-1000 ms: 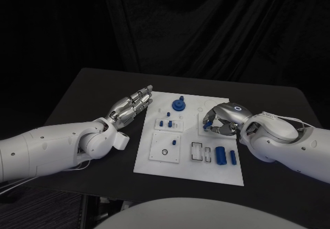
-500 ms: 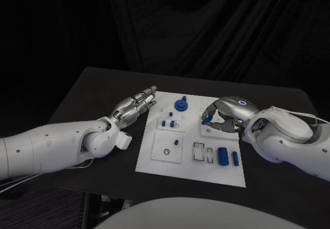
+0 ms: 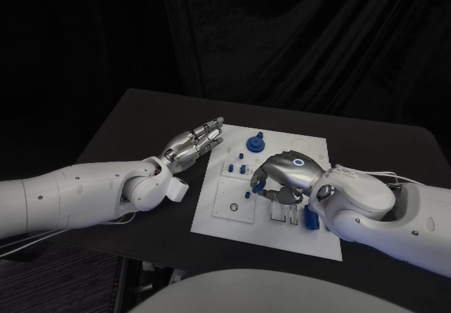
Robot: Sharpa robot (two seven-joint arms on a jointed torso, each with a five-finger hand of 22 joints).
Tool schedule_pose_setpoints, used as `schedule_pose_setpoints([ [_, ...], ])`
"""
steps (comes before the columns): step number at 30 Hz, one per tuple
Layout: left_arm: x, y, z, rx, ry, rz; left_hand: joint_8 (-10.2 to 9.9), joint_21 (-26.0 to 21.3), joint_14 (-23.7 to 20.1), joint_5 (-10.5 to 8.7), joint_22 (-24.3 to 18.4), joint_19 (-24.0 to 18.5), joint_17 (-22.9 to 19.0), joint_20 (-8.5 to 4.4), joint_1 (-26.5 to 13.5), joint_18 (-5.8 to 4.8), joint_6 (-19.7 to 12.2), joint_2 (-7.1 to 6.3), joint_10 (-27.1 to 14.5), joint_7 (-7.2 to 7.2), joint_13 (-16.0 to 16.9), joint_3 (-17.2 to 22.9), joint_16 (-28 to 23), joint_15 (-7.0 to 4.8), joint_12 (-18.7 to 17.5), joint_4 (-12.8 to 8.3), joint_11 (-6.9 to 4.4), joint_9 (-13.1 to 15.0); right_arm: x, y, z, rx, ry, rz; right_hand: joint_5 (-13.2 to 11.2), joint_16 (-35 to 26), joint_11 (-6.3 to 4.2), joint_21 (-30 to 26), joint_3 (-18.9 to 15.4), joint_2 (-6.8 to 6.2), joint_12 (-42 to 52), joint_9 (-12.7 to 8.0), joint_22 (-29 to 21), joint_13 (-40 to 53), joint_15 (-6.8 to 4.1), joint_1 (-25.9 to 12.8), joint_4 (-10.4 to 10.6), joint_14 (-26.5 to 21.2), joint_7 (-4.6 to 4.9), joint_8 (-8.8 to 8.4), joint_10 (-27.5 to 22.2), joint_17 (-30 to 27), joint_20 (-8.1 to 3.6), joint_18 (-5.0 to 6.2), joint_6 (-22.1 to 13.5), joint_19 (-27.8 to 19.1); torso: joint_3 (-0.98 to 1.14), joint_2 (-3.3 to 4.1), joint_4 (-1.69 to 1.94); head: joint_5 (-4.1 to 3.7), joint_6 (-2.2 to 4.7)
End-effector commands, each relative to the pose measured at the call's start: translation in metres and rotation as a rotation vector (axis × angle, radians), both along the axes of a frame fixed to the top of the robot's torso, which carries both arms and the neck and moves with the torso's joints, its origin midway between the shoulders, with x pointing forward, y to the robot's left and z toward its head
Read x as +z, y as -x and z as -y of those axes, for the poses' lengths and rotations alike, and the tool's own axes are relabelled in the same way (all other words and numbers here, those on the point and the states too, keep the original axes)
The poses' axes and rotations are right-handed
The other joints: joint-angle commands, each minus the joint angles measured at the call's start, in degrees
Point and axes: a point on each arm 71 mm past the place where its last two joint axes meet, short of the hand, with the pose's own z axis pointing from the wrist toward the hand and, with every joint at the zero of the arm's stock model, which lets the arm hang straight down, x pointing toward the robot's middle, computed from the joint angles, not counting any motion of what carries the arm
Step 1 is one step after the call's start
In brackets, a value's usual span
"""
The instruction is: Assemble the parts on the task board
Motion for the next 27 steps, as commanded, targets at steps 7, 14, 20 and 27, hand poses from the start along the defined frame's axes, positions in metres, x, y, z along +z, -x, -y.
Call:
schedule_pose_setpoints([
  [7,0.000,0.000,0.003,-0.012,0.018,0.005,0.1,-0.3,0.0,-0.13,-0.1,0.0,-0.1,0.52,0.2,0.51,-0.2,0.43,0.0,-0.11,-0.1,0.1,-0.2,0.46,0.0,0.3,0.41,0.0,-0.013,0.006,-0.024,0.094,0.058,0.071,-0.2,-0.3,-0.10,-0.3,0.0,-0.61,-0.6,6.6,10.8,0.0,-0.48,-0.3,-0.2,2.7,0.08,1.50,0.7,2.0,-0.13,-0.33,0.2,-0.3,0.07,-0.05,0.00,0.87,-0.01],
  [14,-0.001,-0.002,0.005,-0.017,0.021,0.005,0.1,-0.3,0.0,0.04,0.0,0.0,-0.1,0.72,0.3,0.64,-0.2,0.53,0.0,-0.06,-0.1,0.2,-0.2,0.54,0.0,0.2,0.46,0.0,-0.018,0.008,-0.031,0.113,0.058,0.068,-0.2,-0.2,-0.11,-0.3,0.0,-0.63,-0.7,6.6,10.8,0.0,-0.49,-0.3,-0.3,2.7,0.07,1.42,0.8,2.1,-0.14,-0.33,0.2,-0.3,0.07,0.02,0.11,1.04,-0.01],
  [20,-0.001,-0.002,0.006,-0.019,0.021,0.004,0.1,-0.3,0.0,0.11,0.0,0.0,-0.1,0.81,0.3,0.71,-0.3,0.57,0.0,-0.03,-0.1,0.2,-0.2,0.57,0.0,0.2,0.49,0.0,-0.025,0.012,-0.036,0.127,0.054,0.052,-0.3,-0.2,-0.15,-0.2,0.0,-0.66,-0.7,6.6,10.8,0.0,-0.51,-0.3,-0.3,2.7,0.07,1.35,0.9,2.1,-0.16,-0.35,0.1,-0.2,-0.06,0.06,-0.07,1.44,-0.01],
  [27,-0.002,-0.002,0.006,-0.020,0.022,0.003,0.1,-0.3,0.0,0.19,0.0,0.0,-0.1,0.91,0.4,0.78,-0.3,0.60,0.0,0.03,-0.1,0.3,-0.2,0.59,0.0,0.1,0.51,0.0,-0.032,0.017,-0.041,0.142,0.044,0.037,-0.4,-0.2,-0.17,-0.2,0.1,-0.69,-0.7,6.7,10.8,0.1,-0.52,-0.2,-0.3,2.7,0.08,1.29,1.0,2.1,-0.17,-0.35,0.1,-0.2,-0.05,0.15,-0.09,1.83,-0.01],
])
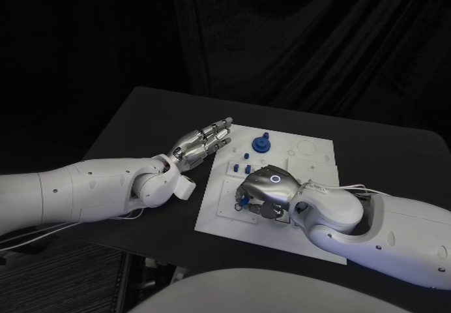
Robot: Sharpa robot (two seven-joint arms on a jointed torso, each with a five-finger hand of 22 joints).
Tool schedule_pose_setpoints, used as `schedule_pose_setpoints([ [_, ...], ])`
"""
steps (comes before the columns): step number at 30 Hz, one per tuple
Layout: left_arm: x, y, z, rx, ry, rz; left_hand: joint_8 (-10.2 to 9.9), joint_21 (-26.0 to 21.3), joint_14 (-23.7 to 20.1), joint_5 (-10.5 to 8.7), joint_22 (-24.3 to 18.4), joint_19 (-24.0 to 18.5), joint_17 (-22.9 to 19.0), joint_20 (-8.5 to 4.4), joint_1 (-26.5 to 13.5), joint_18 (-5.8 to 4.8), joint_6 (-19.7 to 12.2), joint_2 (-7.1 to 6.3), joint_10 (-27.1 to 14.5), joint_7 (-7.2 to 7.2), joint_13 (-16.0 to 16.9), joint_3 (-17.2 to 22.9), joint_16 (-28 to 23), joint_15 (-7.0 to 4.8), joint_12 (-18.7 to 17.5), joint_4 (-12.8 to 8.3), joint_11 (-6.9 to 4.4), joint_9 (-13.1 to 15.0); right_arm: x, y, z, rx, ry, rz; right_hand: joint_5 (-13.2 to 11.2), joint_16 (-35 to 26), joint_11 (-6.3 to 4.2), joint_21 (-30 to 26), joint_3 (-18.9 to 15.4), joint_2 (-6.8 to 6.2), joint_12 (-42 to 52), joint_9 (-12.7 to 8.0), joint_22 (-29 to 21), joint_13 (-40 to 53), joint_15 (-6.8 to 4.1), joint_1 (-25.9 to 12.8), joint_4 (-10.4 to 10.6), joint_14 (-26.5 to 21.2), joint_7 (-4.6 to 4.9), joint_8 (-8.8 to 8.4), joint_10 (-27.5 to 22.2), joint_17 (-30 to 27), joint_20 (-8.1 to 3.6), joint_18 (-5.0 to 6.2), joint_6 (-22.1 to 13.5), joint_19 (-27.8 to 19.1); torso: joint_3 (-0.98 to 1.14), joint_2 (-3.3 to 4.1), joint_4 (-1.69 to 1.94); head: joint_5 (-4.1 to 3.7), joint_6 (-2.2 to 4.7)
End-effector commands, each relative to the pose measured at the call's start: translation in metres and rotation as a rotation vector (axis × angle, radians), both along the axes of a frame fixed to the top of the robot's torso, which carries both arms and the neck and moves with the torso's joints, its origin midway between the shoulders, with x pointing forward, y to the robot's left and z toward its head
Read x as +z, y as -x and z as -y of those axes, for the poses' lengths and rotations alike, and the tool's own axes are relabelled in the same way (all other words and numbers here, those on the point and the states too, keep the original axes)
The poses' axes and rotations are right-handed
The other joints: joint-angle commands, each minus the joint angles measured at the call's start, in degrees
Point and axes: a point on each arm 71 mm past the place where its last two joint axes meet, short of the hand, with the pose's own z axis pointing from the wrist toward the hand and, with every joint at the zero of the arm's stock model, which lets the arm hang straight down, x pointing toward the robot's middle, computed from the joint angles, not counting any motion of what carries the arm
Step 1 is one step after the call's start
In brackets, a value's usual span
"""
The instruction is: Assemble the parts on the task board
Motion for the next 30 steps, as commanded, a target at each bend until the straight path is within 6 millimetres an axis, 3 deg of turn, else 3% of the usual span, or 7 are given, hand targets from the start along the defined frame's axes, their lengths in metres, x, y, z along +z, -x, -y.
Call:
schedule_pose_setpoints([
  [1,0.0005,0.0007,0.0016,-0.010,0.019,0.004,0.1,-0.3,0.2,0.29,0.0,0.0,-0.1,0.59,0.3,0.86,-0.2,0.40,0.0,0.09,-0.1,0.3,-0.2,0.42,0.0,0.0,0.56,0.0,-0.0023,0.0031,-0.0021,0.025,-0.003,0.006,-0.4,-0.2,-0.10,-0.2,0.1,-0.24,-0.3,6.7,10.9,0.1,-0.54,0.3,-0.4,2.7,-0.07,0.14,0.4,2.2,-0.18,-0.36,0.3,-0.2,0.04,0.07,-0.09,0.24,-0.01],
  [11,-0.0005,0.0003,0.0015,-0.011,0.017,0.001,0.1,-0.3,0.2,0.47,0.0,0.1,-0.1,0.85,0.5,1.04,-0.4,0.41,-0.1,0.25,-0.1,0.5,-0.2,0.51,-0.1,-0.1,0.66,0.0,-0.0041,0.0052,-0.0042,0.033,-0.010,0.002,-0.4,-0.2,-0.12,-0.2,0.2,-0.26,-0.4,6.7,10.9,0.1,-0.56,0.4,-0.5,2.7,-0.07,0.07,0.5,2.3,-0.20,-0.37,0.2,-0.2,0.22,0.04,0.08,0.01,-0.01],
  [19,-0.0013,0.0000,0.0023,-0.014,0.018,-0.002,0.1,-0.3,0.2,0.68,0.0,0.1,-0.1,1.11,0.8,1.20,-0.4,0.38,-0.1,0.34,-0.1,0.7,-0.2,0.64,-0.1,-0.3,0.74,0.0,-0.0046,0.0059,-0.0058,0.036,-0.007,-0.001,-0.5,-0.2,-0.11,-0.2,0.2,-0.26,-0.4,6.7,10.9,0.2,-0.57,0.4,-0.5,2.8,-0.03,-0.04,0.6,2.4,-0.22,-0.37,0.2,-0.2,0.08,-0.12,-0.14,0.30,-0.01],
  [30,-0.0024,0.0001,0.0026,-0.020,0.018,-0.009,0.1,-0.2,0.2,0.86,0.0,0.1,-0.1,1.75,1.2,1.34,-0.4,0.37,-0.1,0.64,-0.1,0.9,-0.2,1.18,0.0,-0.6,0.90,0.0,-0.0102,0.0038,-0.0090,0.030,0.020,-0.011,-0.9,-0.4,0.17,-0.8,0.4,-0.44,-1.0,6.5,10.7,0.2,-0.38,0.2,-0.4,2.5,0.24,-0.91,0.3,1.7,-0.16,-0.26,-0.7,-0.5,0.11,-0.08,-0.03,0.07,-0.01],
])
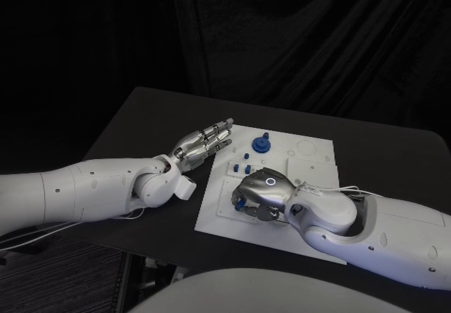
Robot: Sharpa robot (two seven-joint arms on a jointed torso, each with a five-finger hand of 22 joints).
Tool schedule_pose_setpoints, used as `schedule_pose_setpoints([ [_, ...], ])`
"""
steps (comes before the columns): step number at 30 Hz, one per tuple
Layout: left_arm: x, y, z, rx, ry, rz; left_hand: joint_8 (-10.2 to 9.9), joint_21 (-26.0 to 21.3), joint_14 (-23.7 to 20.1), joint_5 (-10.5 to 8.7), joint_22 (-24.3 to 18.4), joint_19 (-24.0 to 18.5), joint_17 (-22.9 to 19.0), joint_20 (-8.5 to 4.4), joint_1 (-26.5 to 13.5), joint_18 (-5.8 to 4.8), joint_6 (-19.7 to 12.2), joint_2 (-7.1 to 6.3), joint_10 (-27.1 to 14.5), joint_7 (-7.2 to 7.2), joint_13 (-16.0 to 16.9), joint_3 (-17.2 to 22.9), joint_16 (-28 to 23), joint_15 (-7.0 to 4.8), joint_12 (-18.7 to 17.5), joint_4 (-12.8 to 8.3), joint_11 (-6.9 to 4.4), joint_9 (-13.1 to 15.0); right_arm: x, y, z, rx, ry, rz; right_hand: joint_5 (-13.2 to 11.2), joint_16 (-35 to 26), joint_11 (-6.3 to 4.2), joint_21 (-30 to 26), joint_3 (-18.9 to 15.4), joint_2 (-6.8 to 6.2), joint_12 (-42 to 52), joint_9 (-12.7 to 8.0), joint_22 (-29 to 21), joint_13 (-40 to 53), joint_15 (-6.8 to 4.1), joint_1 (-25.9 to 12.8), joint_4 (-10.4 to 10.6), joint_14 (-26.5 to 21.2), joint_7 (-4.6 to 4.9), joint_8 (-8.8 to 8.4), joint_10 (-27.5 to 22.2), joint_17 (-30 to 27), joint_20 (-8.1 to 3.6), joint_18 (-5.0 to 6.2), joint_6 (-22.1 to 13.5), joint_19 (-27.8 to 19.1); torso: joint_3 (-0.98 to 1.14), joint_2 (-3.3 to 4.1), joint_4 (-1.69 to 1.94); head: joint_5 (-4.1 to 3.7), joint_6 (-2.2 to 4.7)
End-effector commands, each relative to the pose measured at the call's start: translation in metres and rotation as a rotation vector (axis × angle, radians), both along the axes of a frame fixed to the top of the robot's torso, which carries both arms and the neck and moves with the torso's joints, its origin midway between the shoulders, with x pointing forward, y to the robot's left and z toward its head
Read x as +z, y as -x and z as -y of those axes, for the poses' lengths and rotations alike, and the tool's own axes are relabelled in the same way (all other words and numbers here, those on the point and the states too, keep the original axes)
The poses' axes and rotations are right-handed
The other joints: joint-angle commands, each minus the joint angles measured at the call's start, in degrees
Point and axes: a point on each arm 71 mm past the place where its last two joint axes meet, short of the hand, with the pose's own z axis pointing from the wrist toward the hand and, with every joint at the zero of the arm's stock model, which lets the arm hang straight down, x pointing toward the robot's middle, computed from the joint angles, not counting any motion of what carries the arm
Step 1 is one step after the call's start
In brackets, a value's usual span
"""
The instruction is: Assemble the parts on the task board
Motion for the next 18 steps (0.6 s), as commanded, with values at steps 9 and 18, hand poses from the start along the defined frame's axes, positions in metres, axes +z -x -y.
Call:
schedule_pose_setpoints([
  [9,-0.0002,0.0007,0.0020,-0.013,0.016,-0.003,0.1,-0.2,0.0,0.46,0.0,0.1,0.0,0.62,0.8,0.39,-0.1,-0.09,-0.1,0.51,-0.1,0.5,-0.2,0.66,0.0,-0.1,0.53,0.0,-0.0101,0.0000,0.0012,-0.013,0.053,-0.019,-0.8,-1.9,2.36,-4.3,0.7,-1.20,-3.1,5.0,9.5,-0.4,1.38,-0.3,0.3,1.0,-0.02,-4.91,-5.4,-1.9,1.16,0.45,-6.9,-2.6,-0.03,0.00,0.01,0.11,0.00],
  [18,-0.0006,0.0004,0.0017,-0.011,0.015,-0.003,0.1,-0.2,0.0,0.58,0.0,0.1,0.0,0.80,0.9,0.45,-0.1,-0.12,-0.1,0.78,-0.1,0.6,-0.2,0.76,-0.1,-0.3,0.58,0.0,-0.0118,0.0005,0.0021,-0.006,0.066,-0.026,-2.5,-2.2,3.42,-5.7,0.3,-2.28,-3.3,3.4,9.2,0.1,2.08,-1.4,1.1,0.3,-1.24,-8.06,-9.9,-2.8,2.22,0.80,-11.8,-3.5,0.03,0.03,0.07,-0.08,0.00],
])
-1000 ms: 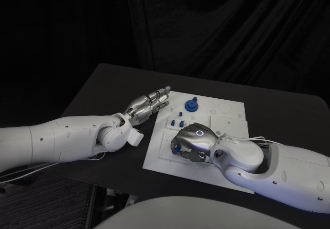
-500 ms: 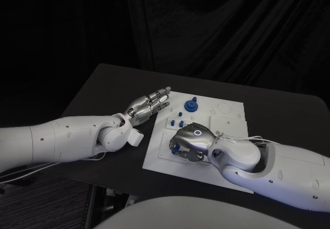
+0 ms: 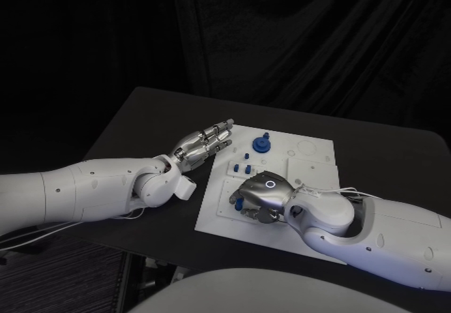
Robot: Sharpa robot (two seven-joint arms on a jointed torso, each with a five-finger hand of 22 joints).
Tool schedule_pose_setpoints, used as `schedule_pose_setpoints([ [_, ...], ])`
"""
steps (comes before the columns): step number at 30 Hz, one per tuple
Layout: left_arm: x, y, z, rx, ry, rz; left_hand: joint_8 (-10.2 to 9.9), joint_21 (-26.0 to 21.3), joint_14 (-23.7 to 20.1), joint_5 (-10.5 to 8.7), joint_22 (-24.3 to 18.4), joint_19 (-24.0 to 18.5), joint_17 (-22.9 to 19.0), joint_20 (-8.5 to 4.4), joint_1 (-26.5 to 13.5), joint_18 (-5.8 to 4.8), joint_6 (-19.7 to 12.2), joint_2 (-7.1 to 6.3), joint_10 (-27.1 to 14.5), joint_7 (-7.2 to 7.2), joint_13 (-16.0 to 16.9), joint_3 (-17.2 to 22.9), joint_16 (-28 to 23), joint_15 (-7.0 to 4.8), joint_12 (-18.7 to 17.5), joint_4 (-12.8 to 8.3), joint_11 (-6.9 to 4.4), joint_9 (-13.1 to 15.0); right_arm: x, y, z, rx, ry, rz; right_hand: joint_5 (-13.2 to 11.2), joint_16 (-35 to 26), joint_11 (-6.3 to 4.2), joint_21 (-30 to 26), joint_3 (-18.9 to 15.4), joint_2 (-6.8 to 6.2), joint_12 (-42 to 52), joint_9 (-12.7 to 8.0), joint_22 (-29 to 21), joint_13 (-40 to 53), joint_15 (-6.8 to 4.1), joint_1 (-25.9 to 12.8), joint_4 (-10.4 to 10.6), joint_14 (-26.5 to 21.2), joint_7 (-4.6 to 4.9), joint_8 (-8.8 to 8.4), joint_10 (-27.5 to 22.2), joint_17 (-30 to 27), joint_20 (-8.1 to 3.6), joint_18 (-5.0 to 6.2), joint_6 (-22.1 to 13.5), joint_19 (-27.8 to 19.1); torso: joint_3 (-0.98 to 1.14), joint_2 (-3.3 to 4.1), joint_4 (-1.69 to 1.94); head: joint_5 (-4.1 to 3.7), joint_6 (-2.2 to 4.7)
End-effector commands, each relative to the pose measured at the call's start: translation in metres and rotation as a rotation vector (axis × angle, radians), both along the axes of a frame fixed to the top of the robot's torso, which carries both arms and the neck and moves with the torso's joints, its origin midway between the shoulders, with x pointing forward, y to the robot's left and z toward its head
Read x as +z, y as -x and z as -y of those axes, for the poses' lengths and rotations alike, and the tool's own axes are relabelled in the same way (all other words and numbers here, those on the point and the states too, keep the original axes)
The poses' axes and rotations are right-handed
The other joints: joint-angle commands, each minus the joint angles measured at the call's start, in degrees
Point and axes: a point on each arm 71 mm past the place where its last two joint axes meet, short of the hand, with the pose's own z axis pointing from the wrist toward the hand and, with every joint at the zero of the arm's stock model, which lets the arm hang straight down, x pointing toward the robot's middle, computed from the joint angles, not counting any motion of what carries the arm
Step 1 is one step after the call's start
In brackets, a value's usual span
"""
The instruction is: Assemble the parts on the task board
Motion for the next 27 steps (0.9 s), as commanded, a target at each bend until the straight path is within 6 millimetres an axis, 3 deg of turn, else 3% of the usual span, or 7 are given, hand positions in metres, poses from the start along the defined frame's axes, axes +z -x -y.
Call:
schedule_pose_setpoints([
  [1,0.000,0.001,0.002,-0.008,0.016,0.002,0.1,-0.2,0.0,0.23,0.0,0.1,-0.1,0.41,0.5,0.46,-0.1,-0.12,0.1,0.37,-0.1,0.4,-0.2,0.36,-0.1,-0.1,0.37,0.0,-0.002,0.001,0.000,0.003,0.027,-0.005,-0.5,-0.2,-0.07,-0.2,-0.1,-0.40,0.3,-0.1,9.2,0.1,0.27,-0.2,0.4,0.3,-0.03,-0.15,-0.4,-0.1,0.16,0.81,-0.3,-0.2,0.03,0.00,0.03,-0.03,0.01],
  [12,0.000,0.001,0.002,-0.009,0.015,0.000,0.1,-0.2,0.0,0.30,0.0,0.1,-0.1,0.52,0.6,0.55,0.0,-0.13,0.0,0.83,-0.1,0.5,-0.2,0.36,-0.1,-0.2,0.34,0.1,-0.002,0.001,0.002,0.005,0.021,-0.004,-0.9,-0.4,0.01,-0.7,-0.3,-0.49,0.7,-0.2,9.1,0.4,0.17,-0.3,0.5,0.1,-0.08,-0.21,-1.4,-0.4,0.18,0.92,-0.2,-0.4,0.03,0.05,-0.02,-0.09,0.01],
  [18,0.000,0.001,0.002,-0.007,0.015,0.001,0.2,-0.2,0.0,0.36,0.0,0.1,-0.1,0.57,0.7,0.61,0.1,-0.13,0.0,1.11,-0.1,0.5,-0.2,0.36,-0.1,-0.3,0.29,0.1,0.002,0.001,0.005,-0.004,-0.022,0.013,-1.5,-0.9,0.68,-2.5,-1.3,-0.69,0.8,-1.3,8.6,1.0,0.17,-0.3,0.6,-0.7,-0.28,-1.30,-6.2,-1.6,0.24,1.26,-2.8,-1.4,0.03,0.08,-0.05,-0.03,0.01],
  [21,-0.001,0.000,0.002,-0.005,0.014,0.002,0.2,-0.2,0.0,0.30,0.0,0.1,-0.1,0.58,0.7,0.63,0.2,-0.14,0.0,1.17,-0.1,0.5,-0.2,0.34,-0.1,-0.3,0.27,0.1,0.008,0.001,0.008,-0.012,-0.059,0.027,-2.0,-1.5,1.20,-4.8,-2.9,-0.82,1.3,-2.3,8.0,1.4,0.36,0.1,0.9,-1.7,-0.47,-1.31,-10.8,-3.1,0.35,1.66,-5.6,-2.7,0.03,0.08,-0.03,-0.44,0.01],
  [23,-0.001,0.000,0.002,-0.004,0.014,0.004,0.2,-0.2,0.0,0.27,0.0,0.1,-0.1,0.58,0.7,0.64,0.2,-0.15,0.0,1.19,-0.1,0.5,-0.2,0.33,0.0,-0.3,0.26,0.1,0.017,-0.002,0.013,-0.025,-0.108,0.039,-3.9,-2.0,1.44,-6.5,-5.4,-1.45,2.9,-3.9,7.7,2.1,0.49,0.6,2.6,-2.6,-1.16,-1.50,-15.3,-4.3,0.50,1.96,-9.5,-3.7,0.05,0.08,-0.04,-1.20,0.01],
  [24,-0.001,0.000,0.002,-0.003,0.014,0.004,0.2,-0.2,0.0,0.27,0.0,0.1,-0.1,0.58,0.7,0.64,0.2,-0.15,0.0,1.19,-0.1,0.5,-0.2,0.33,0.0,-0.3,0.26,0.1,0.023,-0.004,0.016,-0.033,-0.136,0.044,-4.5,-1.8,1.55,-6.6,-6.9,-2.30,4.6,-6.5,7.7,2.8,0.59,1.5,4.7,-2.6,-1.32,-1.86,-16.7,-4.1,0.58,1.95,-16.1,-3.7,0.06,0.08,-0.05,-1.45,0.01],
  [27,-0.001,0.000,0.001,0.000,0.013,0.005,0.1,-0.2,0.0,0.32,0.0,0.1,-0.1,0.56,0.7,0.71,0.0,-0.13,0.0,0.98,-0.1,0.5,-0.2,0.24,-0.1,-0.3,0.35,0.1,0.038,-0.013,0.027,-0.065,-0.208,0.052,-5.2,-1.6,1.95,-6.5,-9.4,-4.33,6.5,-9.8,7.8,3.4,0.87,2.7,8.2,-2.6,-1.57,-2.31,-18.9,-3.9,0.91,1.85,-24.5,-3.6,0.09,0.06,-0.02,-2.00,0.01],
])
